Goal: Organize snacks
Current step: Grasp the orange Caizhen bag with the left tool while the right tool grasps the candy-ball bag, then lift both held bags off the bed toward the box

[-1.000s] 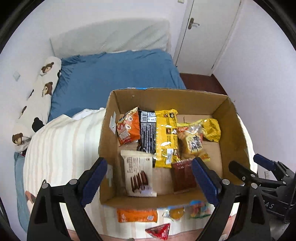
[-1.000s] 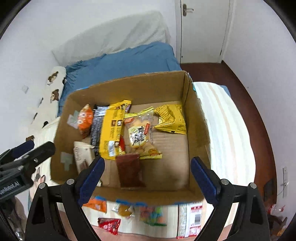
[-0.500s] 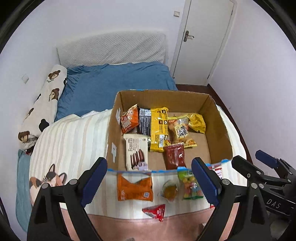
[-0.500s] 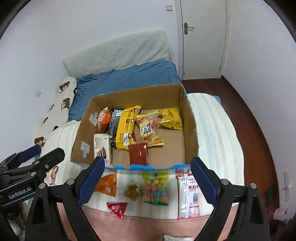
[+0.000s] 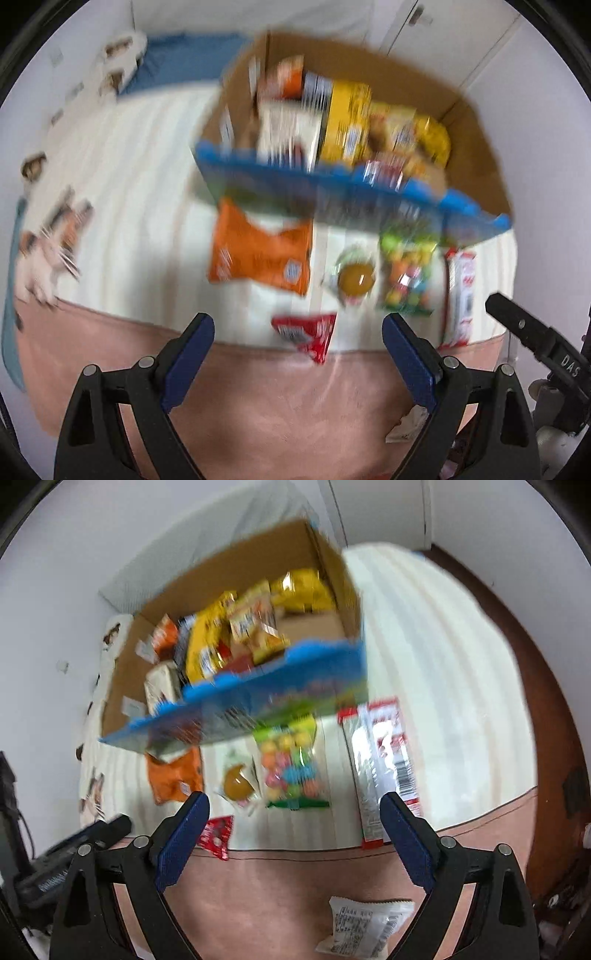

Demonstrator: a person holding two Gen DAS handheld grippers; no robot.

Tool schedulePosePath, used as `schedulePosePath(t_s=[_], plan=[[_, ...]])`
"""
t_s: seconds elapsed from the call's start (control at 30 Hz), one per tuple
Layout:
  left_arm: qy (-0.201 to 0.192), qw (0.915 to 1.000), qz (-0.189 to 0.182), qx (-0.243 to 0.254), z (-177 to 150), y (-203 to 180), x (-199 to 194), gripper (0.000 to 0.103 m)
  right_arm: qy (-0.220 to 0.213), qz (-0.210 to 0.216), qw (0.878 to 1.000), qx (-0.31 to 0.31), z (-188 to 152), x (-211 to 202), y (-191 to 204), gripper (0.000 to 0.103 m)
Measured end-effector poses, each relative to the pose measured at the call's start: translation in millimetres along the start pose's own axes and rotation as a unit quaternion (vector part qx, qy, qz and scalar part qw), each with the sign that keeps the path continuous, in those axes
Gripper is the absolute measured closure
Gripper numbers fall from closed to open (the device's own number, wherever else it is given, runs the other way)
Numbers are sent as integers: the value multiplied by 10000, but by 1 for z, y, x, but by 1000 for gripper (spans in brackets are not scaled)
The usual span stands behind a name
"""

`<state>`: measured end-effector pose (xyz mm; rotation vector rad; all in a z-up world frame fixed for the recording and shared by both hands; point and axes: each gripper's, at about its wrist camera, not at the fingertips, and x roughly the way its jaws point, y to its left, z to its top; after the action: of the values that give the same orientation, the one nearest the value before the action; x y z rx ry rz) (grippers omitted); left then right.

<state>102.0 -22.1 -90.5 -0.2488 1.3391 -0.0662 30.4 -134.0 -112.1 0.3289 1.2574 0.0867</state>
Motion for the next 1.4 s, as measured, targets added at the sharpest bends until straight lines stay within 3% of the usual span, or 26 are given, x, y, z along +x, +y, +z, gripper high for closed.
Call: schedulePosePath(t_s=[0.03, 0.13, 0.2, 0.4, 0.5, 0.53, 0.73, 0.9, 0.97, 1.1, 1.4], plan=[[180, 9998, -16, -49, -3, 0, 15, 10, 106, -24, 9999, -6, -2, 14, -1, 21], [728, 9968, -150, -287, -13, 2, 61, 10, 290, -35, 9996, -12, -3, 43, 0, 21], [830, 9955, -152, -420, -17, 5, 74, 10, 289, -117, 9995, -99, 1, 58, 4, 21], [475, 9968, 93, -631, -19, 27, 66, 10, 603, -513, 9960, -419, 12, 118, 17, 21], [281, 9963, 270, -763, -9, 43, 54, 10, 482, -560, 9950, -666, 8, 124, 24, 44], [257, 9960, 249, -812, -4, 47, 52, 10, 504, -549, 9949, -686, 6, 124, 25, 46], [382, 9960, 13, -812, 29, 41, 65, 10, 639, -349, 9957, -568, -4, 125, 23, 47], [803, 9956, 239, -419, 48, 18, 106, 10, 700, -239, 9968, -295, -4, 129, 14, 42], [762, 9959, 434, -221, 51, 11, 115, 10, 716, -284, 9966, -299, -2, 131, 15, 40], [498, 9966, 653, -47, 46, 9, 113, 34, 670, -594, 9944, -562, -3, 138, 26, 47], [457, 9967, 669, -108, -11, 26, 73, 43, 831, -193, 9952, -474, -39, 116, 20, 52]])
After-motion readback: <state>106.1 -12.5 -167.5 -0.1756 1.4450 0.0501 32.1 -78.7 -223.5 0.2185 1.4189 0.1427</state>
